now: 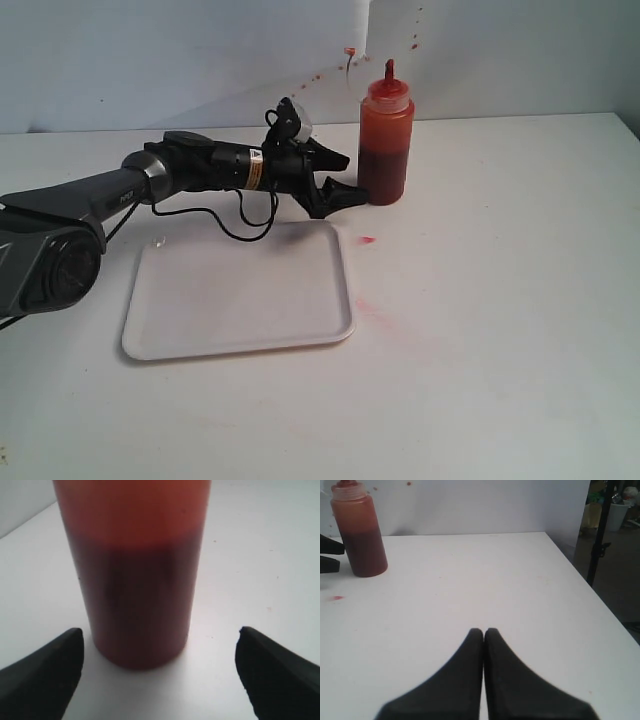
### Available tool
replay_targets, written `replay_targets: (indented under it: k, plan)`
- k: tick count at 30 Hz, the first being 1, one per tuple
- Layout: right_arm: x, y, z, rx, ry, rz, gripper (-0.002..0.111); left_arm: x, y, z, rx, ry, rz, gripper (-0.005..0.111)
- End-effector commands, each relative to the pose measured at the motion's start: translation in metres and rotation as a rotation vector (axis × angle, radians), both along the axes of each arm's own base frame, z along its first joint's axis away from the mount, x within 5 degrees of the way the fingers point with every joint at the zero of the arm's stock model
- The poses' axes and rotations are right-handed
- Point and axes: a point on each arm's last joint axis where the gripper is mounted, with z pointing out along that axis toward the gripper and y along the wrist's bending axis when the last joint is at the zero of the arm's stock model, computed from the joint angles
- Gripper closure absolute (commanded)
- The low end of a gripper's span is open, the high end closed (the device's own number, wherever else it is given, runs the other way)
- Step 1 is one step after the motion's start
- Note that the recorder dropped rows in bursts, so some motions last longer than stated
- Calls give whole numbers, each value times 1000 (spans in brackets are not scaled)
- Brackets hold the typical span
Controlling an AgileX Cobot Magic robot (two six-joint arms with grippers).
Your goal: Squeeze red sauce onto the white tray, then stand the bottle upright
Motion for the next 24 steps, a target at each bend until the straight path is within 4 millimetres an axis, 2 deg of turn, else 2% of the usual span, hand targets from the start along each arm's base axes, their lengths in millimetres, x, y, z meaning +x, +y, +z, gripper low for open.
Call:
replay_targets:
  k: [1, 7, 10, 12, 13, 14, 15, 16, 17, 18, 19, 20, 21, 22, 24]
  plan:
    - [0, 0, 2, -14, -8, -5, 108, 1, -3, 4, -14, -8, 12, 30]
    - [0, 0, 2, -14, -8, -5, 108, 7, 10, 7, -22, -4, 37, 30]
    - [0, 0, 2, -14, -8, -5, 108, 14, 30, 13, -53, 48, 86, 30]
    - [0, 0, 2, -14, -8, -5, 108, 18, 50, 20, -85, 83, 94, 30]
    - [0, 0, 2, -14, -8, -5, 108, 20, 74, 32, -128, 126, 89, 34]
    - [0, 0, 2, -14, -8, -5, 108, 21, 87, 36, -145, 142, 88, 38]
    - [0, 0, 2, -14, -8, -5, 108, 21, 111, 55, -182, 155, 64, 48]
    - [0, 0, 2, -14, -8, -5, 108, 21, 120, 63, -191, 144, 57, 52]
    - [0, 0, 2, -14, -8, -5, 108, 24, 142, 79, -202, 127, 99, 61]
    - [0, 0, 2, -14, -8, -5, 108, 25, 149, 86, -214, 143, 119, 65]
    - [0, 0, 2, -14, -8, -5, 108, 25, 163, 104, -217, 167, 154, 76]
    - [0, -1, 3, -35, -12, -4, 108, 25, 168, 110, -196, 162, 161, 83]
    - [0, -3, 5, -147, -34, -6, 108, 22, 173, 131, -175, 147, 171, 96]
    - [1, -4, 8, -190, -59, -6, 108, 20, 178, 145, -183, 146, 185, 102]
    - [2, -2, 18, -169, -178, 6, 108, 15, 178, 176, -197, 125, 191, 107]
